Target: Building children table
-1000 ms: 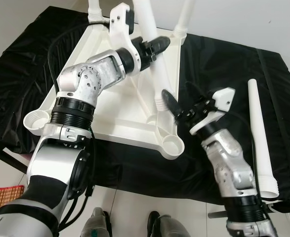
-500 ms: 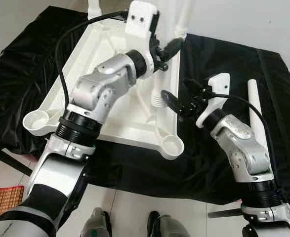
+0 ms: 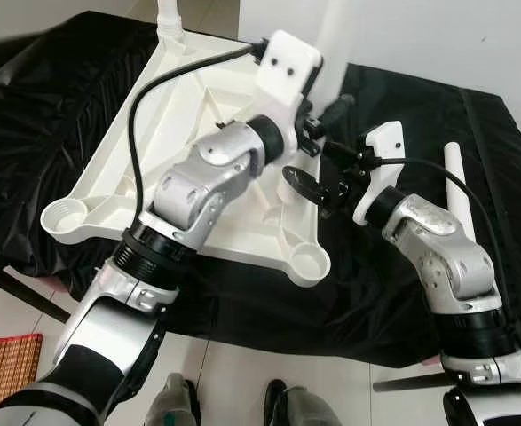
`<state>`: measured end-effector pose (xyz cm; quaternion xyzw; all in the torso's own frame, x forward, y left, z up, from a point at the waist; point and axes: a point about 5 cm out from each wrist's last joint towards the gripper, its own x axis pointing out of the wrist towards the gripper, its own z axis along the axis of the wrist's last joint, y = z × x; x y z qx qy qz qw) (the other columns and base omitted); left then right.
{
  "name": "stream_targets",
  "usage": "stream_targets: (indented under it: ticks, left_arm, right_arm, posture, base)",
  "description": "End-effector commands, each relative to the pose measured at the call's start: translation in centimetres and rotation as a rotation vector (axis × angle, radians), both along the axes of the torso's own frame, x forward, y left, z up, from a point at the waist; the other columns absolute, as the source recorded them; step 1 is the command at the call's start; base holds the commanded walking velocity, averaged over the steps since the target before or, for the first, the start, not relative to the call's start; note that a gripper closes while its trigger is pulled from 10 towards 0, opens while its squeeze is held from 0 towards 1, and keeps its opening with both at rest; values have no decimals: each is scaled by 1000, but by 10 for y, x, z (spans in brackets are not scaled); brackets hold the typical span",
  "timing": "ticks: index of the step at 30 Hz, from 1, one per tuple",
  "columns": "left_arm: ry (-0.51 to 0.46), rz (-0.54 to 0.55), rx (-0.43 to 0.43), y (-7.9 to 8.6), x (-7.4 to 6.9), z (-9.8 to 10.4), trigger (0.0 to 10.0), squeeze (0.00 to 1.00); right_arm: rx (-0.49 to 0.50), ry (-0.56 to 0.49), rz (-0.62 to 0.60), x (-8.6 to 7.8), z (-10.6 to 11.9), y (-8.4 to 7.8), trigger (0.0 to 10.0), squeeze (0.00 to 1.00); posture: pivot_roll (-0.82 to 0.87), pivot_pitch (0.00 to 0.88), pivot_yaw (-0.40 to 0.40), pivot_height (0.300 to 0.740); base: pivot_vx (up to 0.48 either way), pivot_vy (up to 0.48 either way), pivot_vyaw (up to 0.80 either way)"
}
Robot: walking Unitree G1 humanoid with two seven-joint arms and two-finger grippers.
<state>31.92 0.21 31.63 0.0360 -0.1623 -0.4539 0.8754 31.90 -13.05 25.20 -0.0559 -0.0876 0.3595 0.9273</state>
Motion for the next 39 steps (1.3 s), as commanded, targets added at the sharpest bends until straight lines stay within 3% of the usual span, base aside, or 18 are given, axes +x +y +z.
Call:
stream_targets:
  ticks: [1, 20, 21, 22, 23, 25, 26, 27, 28, 39]
  left_arm:
    - [-52, -159, 39, -10, -14, 3, 10000, 0]
    - [-77, -180, 26, -19, -22, 6, 10000, 0]
    - [-77, -182, 23, -19, -23, 6, 10000, 0]
    - [-77, -182, 23, -19, -23, 6, 10000, 0]
    - [-76, -185, 21, -20, -24, 6, 10000, 0]
    - [-75, -186, 20, -20, -24, 6, 10000, 0]
    - [-75, -187, 19, -21, -25, 6, 10000, 0]
    - [-75, -187, 19, -21, -25, 6, 10000, 0]
    - [-74, -188, 20, -21, -25, 6, 10000, 0]
    - [-52, -215, 22, -25, -28, 1, 10000, 0]
  right_arm:
    - [-14, 12, -4, 2, -3, -2, 10000, 0]
    - [7, -9, 7, 13, 3, 8, 10000, 0]
    - [10, -12, 5, 13, 3, 8, 6784, 0]
    - [10, -12, 5, 13, 3, 8, 6784, 0]
    - [13, -11, 7, 13, 3, 8, 4667, 0]
    - [16, -10, 8, 14, 3, 8, 4667, 0]
    - [18, -5, 5, 14, 3, 8, 706, 0]
    - [18, -5, 5, 14, 3, 8, 706, 0]
    - [19, -1, 9, 14, 3, 8, 0, 0]
    - [39, 3, -1, 15, 4, 6, 0, 0]
  posture:
    - [40, 145, -91, 740]
    - [55, 130, -98, 740]
    - [55, 130, -98, 740]
    - [55, 130, -98, 740]
    - [55, 130, -98, 740]
    - [55, 130, -98, 740]
    - [55, 130, -98, 740]
    - [55, 130, -98, 740]
    - [56, 131, -99, 740]
    - [54, 139, -96, 740]
  base:
    - [0, 0, 0]
    - [0, 0, 0]
    - [0, 0, 0]
    - [0, 0, 0]
    - [0, 0, 0]
    - [0, 0, 0]
    - [0, 0, 0]
    - [0, 0, 0]
    - [0, 0, 0]
    - [0, 0, 0]
